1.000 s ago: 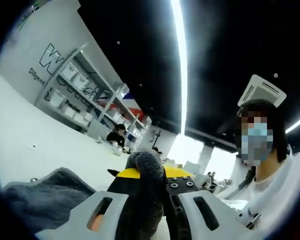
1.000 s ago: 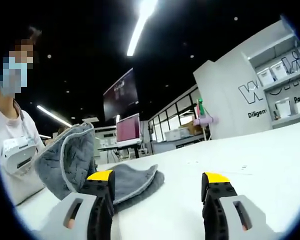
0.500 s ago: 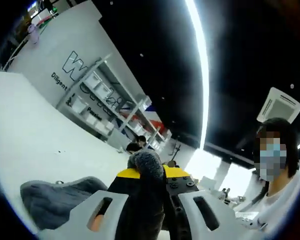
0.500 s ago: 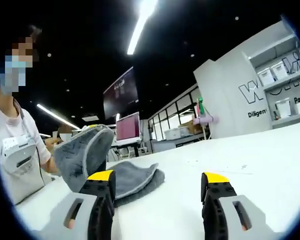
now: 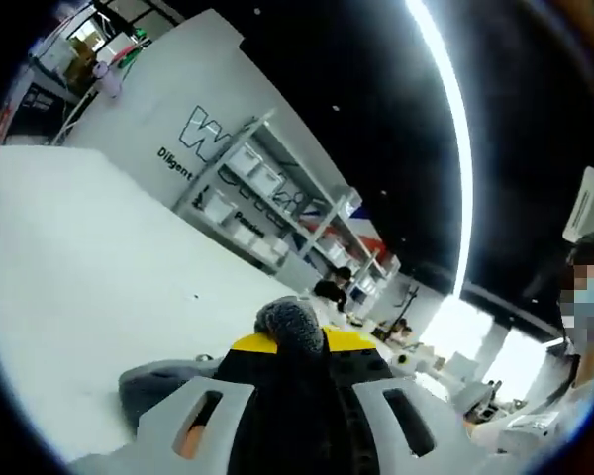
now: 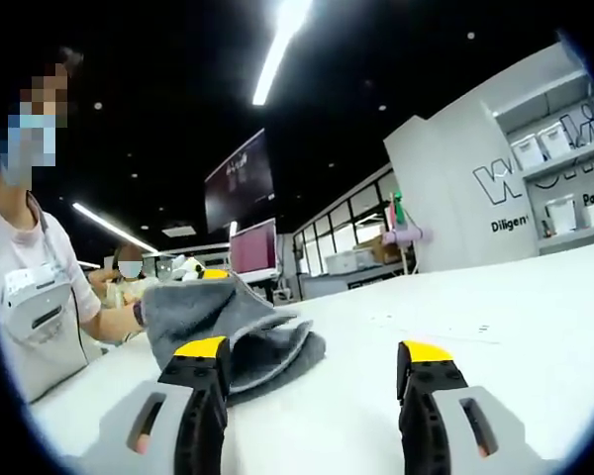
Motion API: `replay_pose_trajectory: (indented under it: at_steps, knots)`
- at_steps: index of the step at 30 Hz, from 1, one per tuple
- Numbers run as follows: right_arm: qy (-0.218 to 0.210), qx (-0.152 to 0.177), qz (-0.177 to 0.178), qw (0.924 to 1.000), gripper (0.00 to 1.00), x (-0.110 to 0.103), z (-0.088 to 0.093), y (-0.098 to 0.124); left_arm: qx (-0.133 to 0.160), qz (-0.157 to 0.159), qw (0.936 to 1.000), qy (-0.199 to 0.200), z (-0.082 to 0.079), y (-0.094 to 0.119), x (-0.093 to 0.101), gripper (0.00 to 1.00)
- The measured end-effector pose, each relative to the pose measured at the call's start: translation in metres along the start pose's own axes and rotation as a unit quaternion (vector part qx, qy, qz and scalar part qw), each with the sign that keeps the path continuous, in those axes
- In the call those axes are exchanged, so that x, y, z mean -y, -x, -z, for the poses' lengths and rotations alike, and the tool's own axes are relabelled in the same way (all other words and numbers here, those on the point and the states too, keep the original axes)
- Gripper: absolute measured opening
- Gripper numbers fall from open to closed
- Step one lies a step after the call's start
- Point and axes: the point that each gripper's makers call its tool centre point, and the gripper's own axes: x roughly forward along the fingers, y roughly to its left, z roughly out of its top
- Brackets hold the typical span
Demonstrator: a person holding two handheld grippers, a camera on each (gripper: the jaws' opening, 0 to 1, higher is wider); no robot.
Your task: Fold the towel on the table until its edges align and the towel forms a compact rectangular stack.
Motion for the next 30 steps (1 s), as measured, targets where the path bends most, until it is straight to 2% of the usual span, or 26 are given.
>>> replay_pose_trajectory:
  at_steps: [2, 4, 9, 12, 17, 22, 24, 30]
  knots:
    - [0.0, 0.0, 0.0, 1.0, 0.69, 0.0, 0.0, 0.0, -0.017, -0.028, 0.9991, -0.026, 0.003, 0.0, -0.014, 0.12]
    - [0.0, -0.001, 0.0, 1.0, 0.69, 0.0, 0.0, 0.0, -0.028, -0.042, 0.9975, -0.049, 0.005, 0.0, -0.023, 0.12]
    - [0.0, -0.003, -0.001, 1.0, 0.68, -0.001, 0.001, 0.0, -0.064, -0.087, 0.9911, -0.078, 0.014, 0.001, -0.046, 0.12]
    - [0.0, -0.003, 0.0, 1.0, 0.68, -0.001, 0.001, 0.0, -0.074, -0.101, 0.9874, -0.097, 0.016, 0.001, -0.054, 0.12]
    - [0.0, -0.004, 0.0, 1.0, 0.68, 0.0, 0.002, 0.0, -0.099, -0.133, 0.977, -0.133, 0.022, 0.004, -0.07, 0.12]
    - [0.001, -0.007, 0.0, 1.0, 0.68, -0.001, 0.003, -0.001, -0.114, -0.153, 0.9709, -0.144, 0.028, 0.007, -0.083, 0.12]
    - [0.001, -0.008, -0.001, 1.0, 0.68, -0.001, 0.004, -0.002, -0.114, -0.157, 0.972, -0.132, 0.03, 0.007, -0.088, 0.12]
    - [-0.001, -0.01, -0.005, 0.9999, 0.67, -0.001, 0.004, -0.002, -0.087, -0.147, 0.9806, -0.096, 0.031, 0.009, -0.092, 0.12]
